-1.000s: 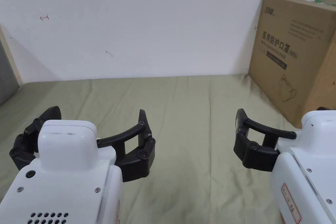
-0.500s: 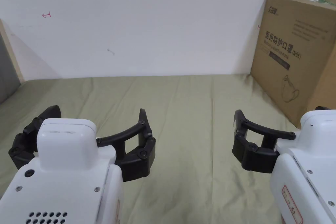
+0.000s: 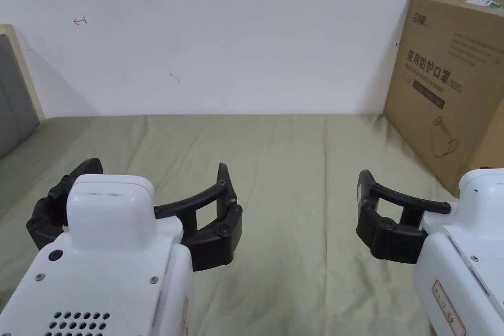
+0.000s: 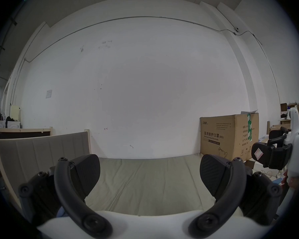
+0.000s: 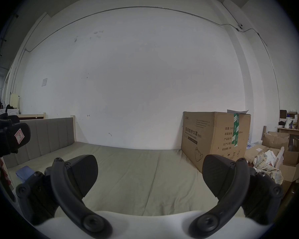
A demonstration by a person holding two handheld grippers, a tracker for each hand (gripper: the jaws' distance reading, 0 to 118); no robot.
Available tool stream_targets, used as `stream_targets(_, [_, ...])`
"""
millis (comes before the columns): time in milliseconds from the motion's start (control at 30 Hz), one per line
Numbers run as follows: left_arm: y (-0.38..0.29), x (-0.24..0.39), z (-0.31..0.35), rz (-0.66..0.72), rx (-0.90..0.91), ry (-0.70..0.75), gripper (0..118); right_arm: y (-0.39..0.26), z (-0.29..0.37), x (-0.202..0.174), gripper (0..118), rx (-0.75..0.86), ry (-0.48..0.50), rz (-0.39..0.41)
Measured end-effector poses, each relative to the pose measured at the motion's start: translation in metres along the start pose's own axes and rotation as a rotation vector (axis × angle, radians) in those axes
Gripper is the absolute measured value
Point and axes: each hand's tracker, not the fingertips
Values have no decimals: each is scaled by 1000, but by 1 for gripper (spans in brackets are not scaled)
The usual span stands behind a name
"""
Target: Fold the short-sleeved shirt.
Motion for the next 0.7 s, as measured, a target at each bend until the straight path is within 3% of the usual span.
stream_targets(500, [2,-5,-1,84,-40,-54,116,-2,-1,-7,118,-20,25,-1])
stream_targets(700, [6,11,-7,60,-57,7,116,-3,-4,-9,118,-35,33,4])
